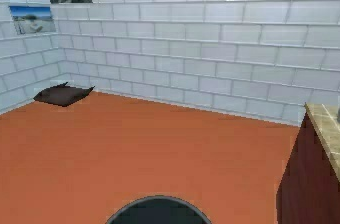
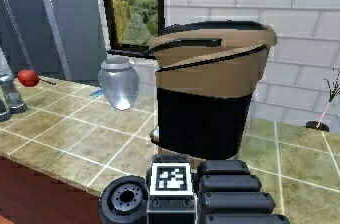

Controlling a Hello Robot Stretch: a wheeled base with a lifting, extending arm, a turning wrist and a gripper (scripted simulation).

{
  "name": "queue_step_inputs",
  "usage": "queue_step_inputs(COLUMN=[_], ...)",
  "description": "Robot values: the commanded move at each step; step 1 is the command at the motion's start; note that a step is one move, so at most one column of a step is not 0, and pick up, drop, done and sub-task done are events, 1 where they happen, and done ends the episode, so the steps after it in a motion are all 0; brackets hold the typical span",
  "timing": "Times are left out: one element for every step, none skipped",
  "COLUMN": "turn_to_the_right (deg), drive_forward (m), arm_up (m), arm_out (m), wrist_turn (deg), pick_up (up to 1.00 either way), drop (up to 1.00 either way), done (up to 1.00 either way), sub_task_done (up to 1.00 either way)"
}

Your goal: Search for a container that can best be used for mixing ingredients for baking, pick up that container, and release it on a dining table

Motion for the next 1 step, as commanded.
queue_step_inputs(turn_to_the_right=[-6.0], drive_forward=[0.00], arm_up=[0.00], arm_out=[0.00], wrist_turn=[0.0], pick_up=[0.00], drop=[0.00], done=[0.00], sub_task_done=[0.00])
